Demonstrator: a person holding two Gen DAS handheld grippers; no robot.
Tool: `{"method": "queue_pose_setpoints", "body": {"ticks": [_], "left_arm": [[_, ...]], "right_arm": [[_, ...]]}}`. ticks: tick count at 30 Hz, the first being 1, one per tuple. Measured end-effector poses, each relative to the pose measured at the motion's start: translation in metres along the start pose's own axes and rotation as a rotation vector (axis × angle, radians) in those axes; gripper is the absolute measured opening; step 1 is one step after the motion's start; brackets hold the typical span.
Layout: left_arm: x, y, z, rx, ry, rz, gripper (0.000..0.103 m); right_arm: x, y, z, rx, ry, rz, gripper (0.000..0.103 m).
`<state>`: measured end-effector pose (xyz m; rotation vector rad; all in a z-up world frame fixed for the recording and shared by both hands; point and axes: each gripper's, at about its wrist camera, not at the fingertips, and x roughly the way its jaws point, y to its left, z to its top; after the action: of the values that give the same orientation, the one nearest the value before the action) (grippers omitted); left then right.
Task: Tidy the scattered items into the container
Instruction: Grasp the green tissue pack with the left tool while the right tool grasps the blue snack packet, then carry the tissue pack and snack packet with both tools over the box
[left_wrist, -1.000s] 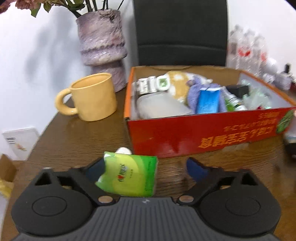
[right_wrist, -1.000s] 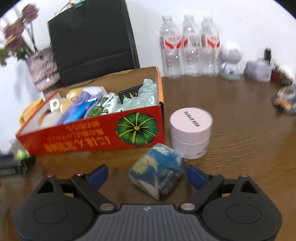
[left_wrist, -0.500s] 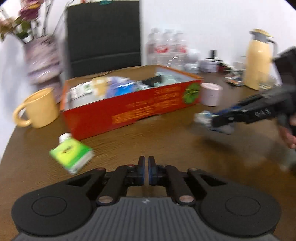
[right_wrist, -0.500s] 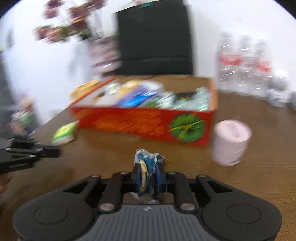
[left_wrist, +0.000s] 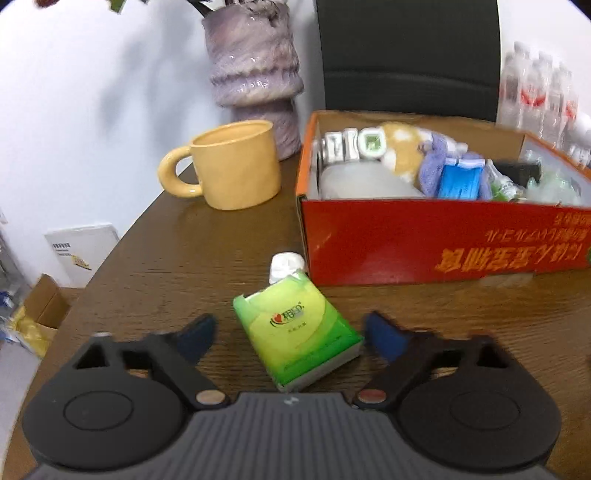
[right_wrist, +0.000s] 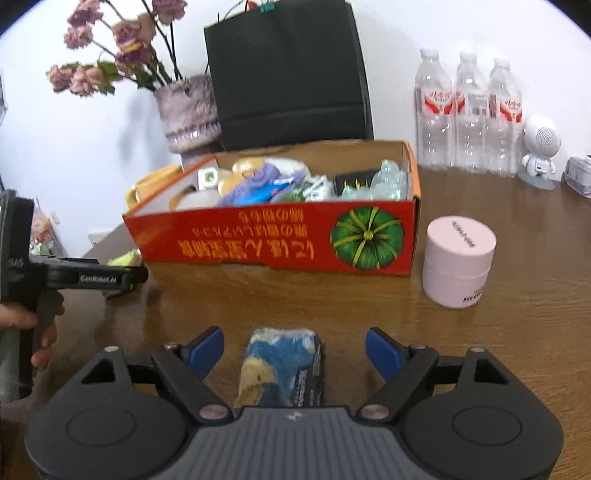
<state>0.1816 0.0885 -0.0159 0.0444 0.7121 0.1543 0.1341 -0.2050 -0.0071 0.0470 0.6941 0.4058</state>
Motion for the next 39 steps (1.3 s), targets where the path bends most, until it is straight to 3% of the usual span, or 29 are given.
{"method": "queue_pose_setpoints", "body": {"ticks": [3,6,10,11,12,13,15,18,20,21,22,23,24,29,33,39], "left_arm": [[-0.009,0.009,-0.005,-0.035,0.01,-0.076,0.058],[-0.03,-0.004,-0.017,0.061,-0.002,-0.105,0.058],[-0.055,-0.035,-0.025,0.203,-0.013,-0.289,0.06],[-0.058,-0.043,-0.026,0.23,-0.03,-0.303,0.066],[-0.062,-0.051,-0.028,0.255,-0.047,-0.314,0.081],[-0.062,-0.058,-0.03,0.279,-0.054,-0.307,0.087],[-0.06,-0.067,-0.034,0.322,-0.053,-0.282,0.089],[-0.055,-0.065,-0.035,0.294,-0.042,-0.273,0.089],[-0.054,-0.062,-0.036,0.267,-0.034,-0.272,0.086],[-0.054,-0.06,-0.036,0.247,-0.03,-0.285,0.074],[-0.054,-0.058,-0.037,0.227,-0.026,-0.299,0.067],[-0.056,-0.055,-0.036,0.202,-0.016,-0.334,0.053],[-0.057,-0.055,-0.036,0.18,-0.012,-0.345,0.051],[-0.074,-0.057,-0.028,0.173,-0.077,-0.328,0.049],[-0.089,-0.056,-0.019,0.161,-0.138,-0.32,0.048],[-0.106,-0.054,0.053,0.148,-0.22,-0.283,0.049]], "right_arm": [[0.003,0.002,-0.002,-0.017,0.013,-0.02,0.084],[0.005,0.002,-0.003,-0.019,0.03,-0.029,0.084],[0.001,0.002,-0.003,-0.034,0.025,-0.031,0.084],[0.001,0.004,-0.003,-0.042,0.026,-0.033,0.084],[0.001,0.005,-0.004,-0.05,0.028,-0.034,0.086],[0.001,0.007,-0.005,-0.058,0.029,-0.036,0.087],[0.0,0.01,-0.006,-0.075,0.033,-0.039,0.087],[0.0,0.015,-0.009,-0.1,0.039,-0.044,0.086],[0.0,0.019,-0.01,-0.116,0.043,-0.047,0.081],[0.0,0.02,-0.011,-0.124,0.045,-0.049,0.071],[0.0,0.022,-0.011,-0.132,0.046,-0.051,0.054],[0.0,0.023,-0.012,-0.141,0.048,-0.052,0.042],[0.0,0.025,-0.013,-0.149,0.05,-0.054,0.029],[-0.006,0.029,-0.013,-0.147,0.037,-0.008,0.015],[-0.024,0.028,-0.002,-0.117,-0.054,0.003,0.014],[-0.049,0.022,0.059,-0.109,-0.19,-0.063,0.014]]}}
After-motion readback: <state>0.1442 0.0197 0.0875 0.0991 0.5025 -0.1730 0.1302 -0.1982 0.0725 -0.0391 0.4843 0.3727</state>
